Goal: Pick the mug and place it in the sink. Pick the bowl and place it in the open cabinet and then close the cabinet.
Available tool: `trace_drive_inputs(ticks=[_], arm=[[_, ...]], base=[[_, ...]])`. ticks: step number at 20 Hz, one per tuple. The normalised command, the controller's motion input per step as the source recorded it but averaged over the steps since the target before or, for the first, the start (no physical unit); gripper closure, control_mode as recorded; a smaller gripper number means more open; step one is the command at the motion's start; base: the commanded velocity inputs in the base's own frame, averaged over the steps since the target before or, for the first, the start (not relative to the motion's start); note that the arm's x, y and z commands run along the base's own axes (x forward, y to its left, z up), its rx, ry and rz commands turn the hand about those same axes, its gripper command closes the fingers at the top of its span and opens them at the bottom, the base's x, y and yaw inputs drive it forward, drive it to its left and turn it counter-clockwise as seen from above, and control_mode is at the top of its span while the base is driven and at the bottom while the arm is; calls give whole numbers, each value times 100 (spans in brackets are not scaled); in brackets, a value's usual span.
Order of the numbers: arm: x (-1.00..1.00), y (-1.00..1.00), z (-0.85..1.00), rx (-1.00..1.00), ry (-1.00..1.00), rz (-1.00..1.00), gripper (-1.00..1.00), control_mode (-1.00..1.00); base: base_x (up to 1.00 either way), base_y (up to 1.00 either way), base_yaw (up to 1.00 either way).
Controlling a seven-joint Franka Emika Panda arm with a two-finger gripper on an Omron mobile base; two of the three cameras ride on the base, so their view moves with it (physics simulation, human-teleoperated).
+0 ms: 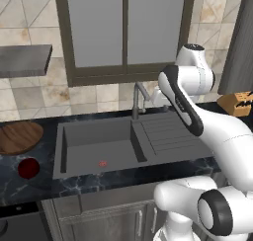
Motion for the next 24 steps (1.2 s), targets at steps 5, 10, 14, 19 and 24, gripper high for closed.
trace_drive_inputs(ticks=[5, 10, 14, 19, 24], arm=[[0, 0, 0, 0, 0, 0, -100, 100], [0, 0, 0, 0, 0, 0, -100, 100], [0, 0, 0, 0, 0, 0, -100, 100], [0, 0, 0, 0, 0, 0, -100, 100], [0, 0, 0, 0, 0, 0, -100, 100]], base=[[0, 0, 0], [0, 12, -1], [0, 28, -1], [0, 42, -1], [0, 40, -2]])
